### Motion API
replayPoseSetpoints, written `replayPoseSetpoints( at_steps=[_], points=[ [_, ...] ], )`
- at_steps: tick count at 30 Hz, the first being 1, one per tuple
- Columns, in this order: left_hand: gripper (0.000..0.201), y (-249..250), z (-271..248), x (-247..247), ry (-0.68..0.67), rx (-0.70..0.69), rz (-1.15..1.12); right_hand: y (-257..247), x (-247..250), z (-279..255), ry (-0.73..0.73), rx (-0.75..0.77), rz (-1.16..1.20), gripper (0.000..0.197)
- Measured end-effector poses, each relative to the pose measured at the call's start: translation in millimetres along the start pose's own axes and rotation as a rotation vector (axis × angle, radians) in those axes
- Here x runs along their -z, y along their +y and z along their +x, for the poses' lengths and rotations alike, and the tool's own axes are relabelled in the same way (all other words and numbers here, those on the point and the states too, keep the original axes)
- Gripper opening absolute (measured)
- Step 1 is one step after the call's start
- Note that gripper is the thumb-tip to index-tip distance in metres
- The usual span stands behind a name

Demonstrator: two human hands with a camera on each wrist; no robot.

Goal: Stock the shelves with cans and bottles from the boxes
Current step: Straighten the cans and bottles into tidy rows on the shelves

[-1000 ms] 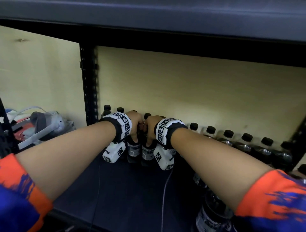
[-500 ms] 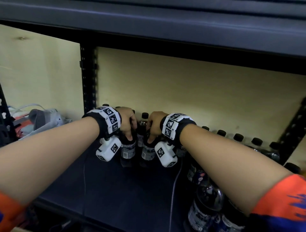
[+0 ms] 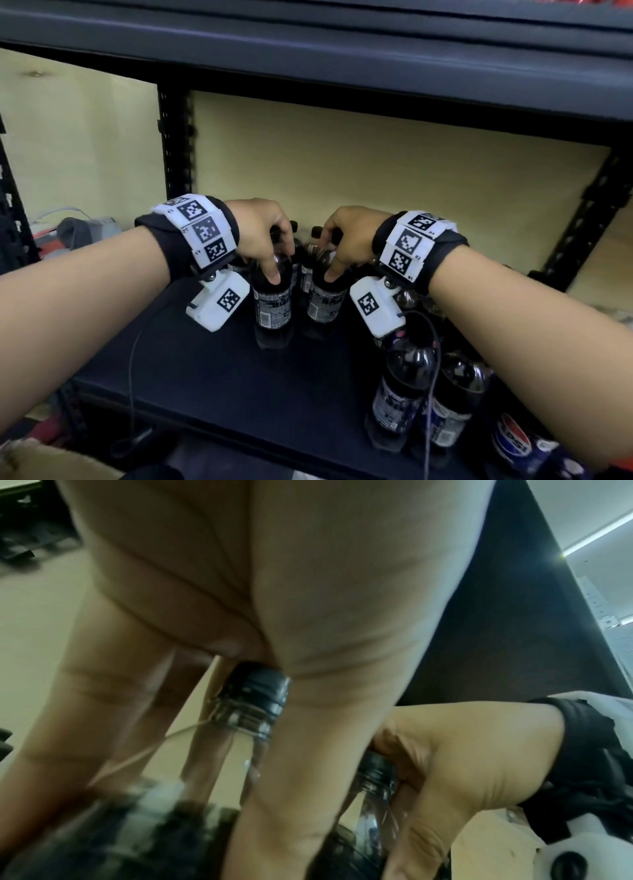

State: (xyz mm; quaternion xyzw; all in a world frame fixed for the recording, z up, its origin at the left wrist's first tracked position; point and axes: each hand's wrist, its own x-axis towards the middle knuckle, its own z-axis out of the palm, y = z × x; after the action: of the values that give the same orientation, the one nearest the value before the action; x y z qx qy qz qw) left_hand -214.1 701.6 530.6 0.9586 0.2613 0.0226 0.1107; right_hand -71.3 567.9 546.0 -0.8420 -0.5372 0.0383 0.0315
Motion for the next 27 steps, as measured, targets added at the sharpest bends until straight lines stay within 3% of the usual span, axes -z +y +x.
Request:
replayPoseSetpoints(
  at_steps=[11,27],
  points=[
    [0.057,22,-17,-26,-0.047,-0.017,0.018,3,-20,-43,-0.100,-0.022,-0.005,0.053],
    [0.056,33,-24,-67,-0.092,-0.076,-0.007,-9,-64,-60,-0.168,-0.031,0.014,0.057]
  ],
)
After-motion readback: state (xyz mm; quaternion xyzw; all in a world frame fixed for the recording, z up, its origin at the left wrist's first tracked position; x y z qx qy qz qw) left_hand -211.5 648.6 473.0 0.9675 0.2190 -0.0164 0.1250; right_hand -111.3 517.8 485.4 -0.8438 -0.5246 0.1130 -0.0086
